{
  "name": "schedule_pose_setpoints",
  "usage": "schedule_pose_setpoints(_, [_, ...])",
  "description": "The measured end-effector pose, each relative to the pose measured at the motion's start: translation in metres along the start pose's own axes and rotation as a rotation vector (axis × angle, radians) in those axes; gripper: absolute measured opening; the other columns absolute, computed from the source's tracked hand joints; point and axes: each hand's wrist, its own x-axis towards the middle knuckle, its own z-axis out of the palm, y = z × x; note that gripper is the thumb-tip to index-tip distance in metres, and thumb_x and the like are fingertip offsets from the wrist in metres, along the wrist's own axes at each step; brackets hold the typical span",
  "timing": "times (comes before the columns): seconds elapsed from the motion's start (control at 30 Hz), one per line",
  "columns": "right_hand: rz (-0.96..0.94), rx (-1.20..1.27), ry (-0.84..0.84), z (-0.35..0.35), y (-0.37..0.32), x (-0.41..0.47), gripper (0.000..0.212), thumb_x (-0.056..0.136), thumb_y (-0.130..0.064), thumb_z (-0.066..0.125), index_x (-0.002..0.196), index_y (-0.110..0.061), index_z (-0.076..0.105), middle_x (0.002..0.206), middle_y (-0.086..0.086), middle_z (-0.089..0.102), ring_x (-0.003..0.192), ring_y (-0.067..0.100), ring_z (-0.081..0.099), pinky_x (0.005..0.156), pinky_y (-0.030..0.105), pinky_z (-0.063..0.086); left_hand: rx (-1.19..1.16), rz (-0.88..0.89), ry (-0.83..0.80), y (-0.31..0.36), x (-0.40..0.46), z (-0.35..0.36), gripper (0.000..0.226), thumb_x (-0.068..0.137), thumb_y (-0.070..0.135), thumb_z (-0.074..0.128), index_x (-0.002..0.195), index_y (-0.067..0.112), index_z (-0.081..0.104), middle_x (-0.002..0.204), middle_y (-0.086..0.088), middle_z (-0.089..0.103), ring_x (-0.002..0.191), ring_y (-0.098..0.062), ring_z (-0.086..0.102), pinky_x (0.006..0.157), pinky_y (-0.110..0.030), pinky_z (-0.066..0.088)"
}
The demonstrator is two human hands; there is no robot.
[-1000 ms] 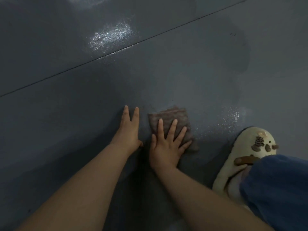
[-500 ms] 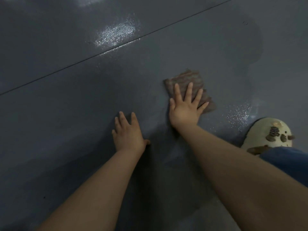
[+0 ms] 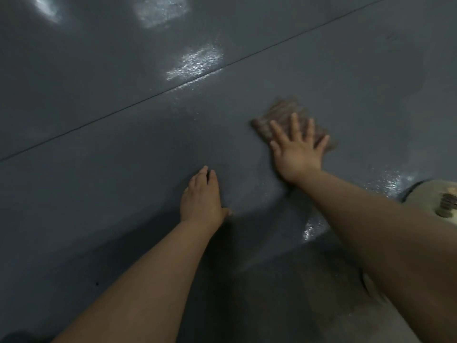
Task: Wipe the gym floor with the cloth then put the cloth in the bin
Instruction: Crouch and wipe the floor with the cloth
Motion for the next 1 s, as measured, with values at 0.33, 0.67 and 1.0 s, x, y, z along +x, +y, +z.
schedule_pose_setpoints(0.33, [-0.511,-0.135,-0.151,0.042,-0.116,-0.062,0.056,0.093,-0.055,0.006,0.148,-0.046,0.002,0.158,-0.002,-0.016,0.142,0.036,-0.021,0.105,0.066,-0.014,-0.171,-0.21,0.157,-0.067,0.007,-0.022,0.089,0.084,0.032,0.069,0.15,0.009,0.014,0.139,-0.01,0.027,0.127,-0.028,0.03,0.104,-0.033,0.032])
schedule_pose_setpoints(0.67, [-0.347,-0.217,-0.058,0.011,-0.092,0.012,0.054,0.093,-0.058,0.004,0.146,-0.05,0.002,0.159,-0.002,-0.011,0.144,0.035,-0.013,0.11,0.063,-0.004,-0.147,-0.285,0.023,-0.118,0.013,-0.032,0.115,0.067,0.039,0.083,0.151,0.023,0.006,0.153,-0.009,0.002,0.141,-0.029,0.009,0.115,-0.042,0.022])
schedule_pose_setpoints(1.0, [0.02,0.035,-0.047,-0.004,-0.148,0.059,0.052,0.1,-0.048,0.019,0.148,-0.044,0.0,0.158,0.002,-0.018,0.141,0.039,-0.021,0.106,0.067,-0.01,-0.167,-0.384,-0.054,-0.12,0.018,-0.037,0.121,0.066,0.041,0.083,0.151,0.023,0.0,0.157,-0.01,-0.008,0.144,-0.033,-0.001,0.116,-0.048,0.019])
